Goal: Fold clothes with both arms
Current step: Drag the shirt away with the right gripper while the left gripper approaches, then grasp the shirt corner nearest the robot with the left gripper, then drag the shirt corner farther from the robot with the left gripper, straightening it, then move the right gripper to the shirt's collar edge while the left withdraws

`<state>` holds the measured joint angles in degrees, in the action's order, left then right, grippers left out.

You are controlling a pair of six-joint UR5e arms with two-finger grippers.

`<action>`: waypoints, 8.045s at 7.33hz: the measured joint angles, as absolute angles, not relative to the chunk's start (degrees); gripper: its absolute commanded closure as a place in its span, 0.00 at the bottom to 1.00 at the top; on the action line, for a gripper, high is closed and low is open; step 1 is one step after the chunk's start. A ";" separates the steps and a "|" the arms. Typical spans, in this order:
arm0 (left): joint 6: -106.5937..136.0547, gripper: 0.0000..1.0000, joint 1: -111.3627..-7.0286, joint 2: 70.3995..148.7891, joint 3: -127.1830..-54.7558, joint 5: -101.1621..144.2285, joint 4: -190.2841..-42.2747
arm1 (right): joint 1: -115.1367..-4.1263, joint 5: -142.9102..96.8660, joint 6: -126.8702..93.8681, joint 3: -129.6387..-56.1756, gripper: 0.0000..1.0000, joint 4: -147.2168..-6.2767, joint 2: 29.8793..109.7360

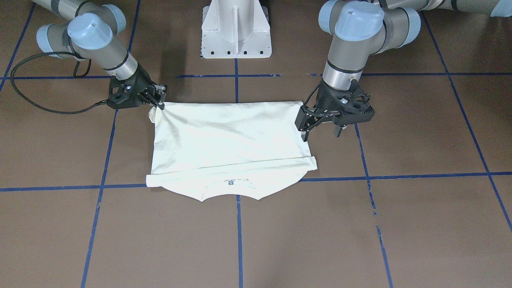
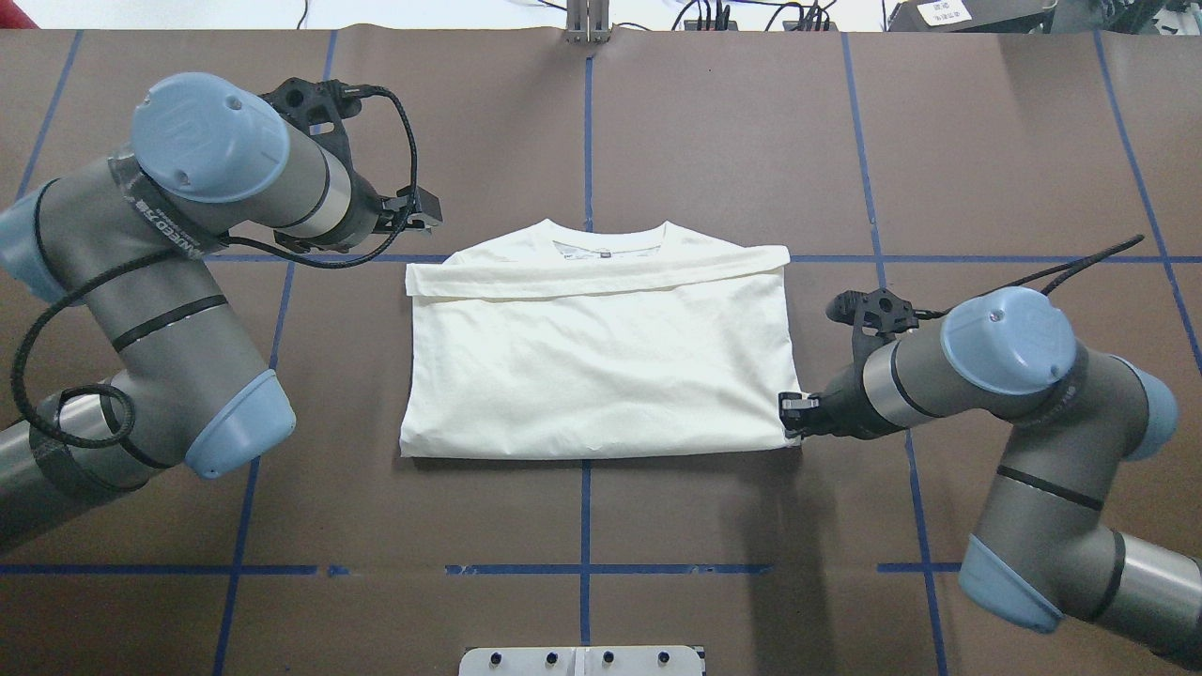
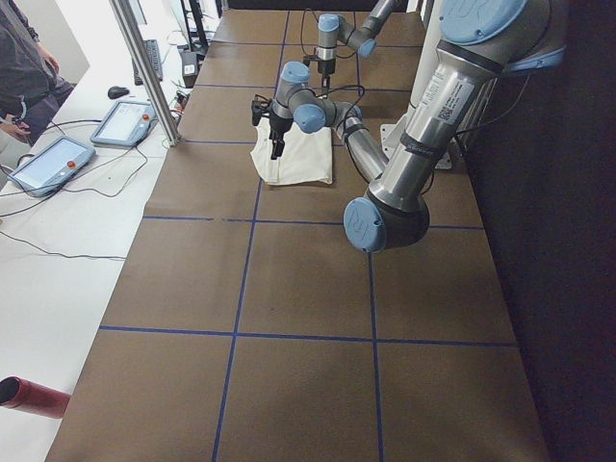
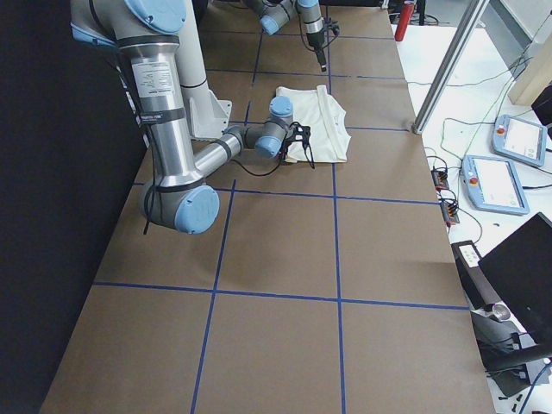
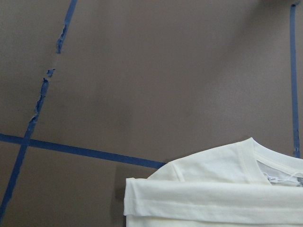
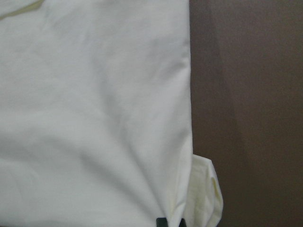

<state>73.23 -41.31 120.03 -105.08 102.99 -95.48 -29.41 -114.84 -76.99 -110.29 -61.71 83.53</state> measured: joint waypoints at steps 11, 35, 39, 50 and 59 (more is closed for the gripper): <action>100.22 0.08 -21.61 118.47 -107.26 105.57 -95.95 | -32.32 -115.22 -78.28 -129.00 0.00 -61.17 91.85; 86.40 1.00 -40.41 140.77 -64.54 96.19 -118.31 | -37.36 -114.41 -78.02 -123.20 0.00 -61.17 88.76; 85.17 0.00 -40.67 144.72 -55.81 93.35 -125.74 | -37.22 -114.37 -78.13 -123.05 0.00 -61.17 88.34; 77.53 0.00 -42.18 123.64 -110.48 112.90 -89.44 | -23.22 -102.04 -68.78 -110.59 0.00 -97.11 62.09; 77.67 0.00 -40.18 120.20 -114.50 113.03 -88.49 | -19.49 -99.05 -67.28 -101.54 0.00 -103.54 58.07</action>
